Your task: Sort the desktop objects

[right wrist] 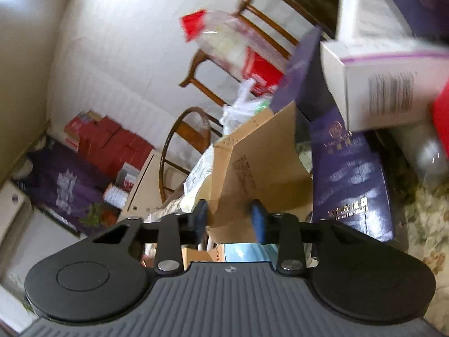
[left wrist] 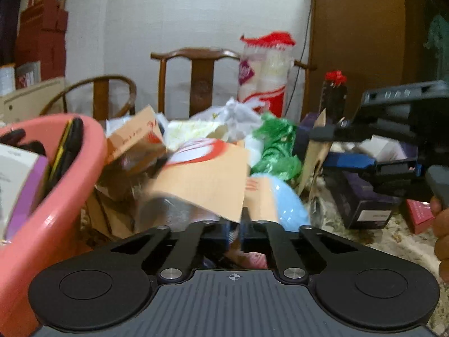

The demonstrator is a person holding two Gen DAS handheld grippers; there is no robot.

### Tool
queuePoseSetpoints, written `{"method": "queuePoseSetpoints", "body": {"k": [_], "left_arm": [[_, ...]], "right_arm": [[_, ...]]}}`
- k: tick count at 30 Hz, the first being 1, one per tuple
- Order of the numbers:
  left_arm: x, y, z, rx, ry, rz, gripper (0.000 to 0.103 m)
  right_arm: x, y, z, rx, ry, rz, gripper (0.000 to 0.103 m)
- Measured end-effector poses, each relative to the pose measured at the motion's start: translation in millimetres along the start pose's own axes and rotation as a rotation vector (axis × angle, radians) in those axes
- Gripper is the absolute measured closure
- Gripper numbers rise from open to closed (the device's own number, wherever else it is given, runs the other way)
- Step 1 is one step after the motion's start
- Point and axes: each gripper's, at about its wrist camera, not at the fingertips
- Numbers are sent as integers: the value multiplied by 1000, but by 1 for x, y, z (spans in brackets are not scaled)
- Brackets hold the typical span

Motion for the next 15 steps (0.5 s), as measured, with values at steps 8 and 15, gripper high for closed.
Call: {"method": "queuePoseSetpoints", "body": {"k": [8,15], "left_arm": [[-40,11,-22,111,57,-121,103],[-67,-1,-34,137,64,-180,103]], "right_arm": [[-27,6,7,-112,-8,-22,80],[-57,5,21,-150,-36,-67,82]]}}
Point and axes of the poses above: each gripper's, at about its wrist camera, not at the fingertips, and x roughly the way its jaws point, z to its left, y to its underside, and after that the axes turned 2 degrees about -y, right-handed
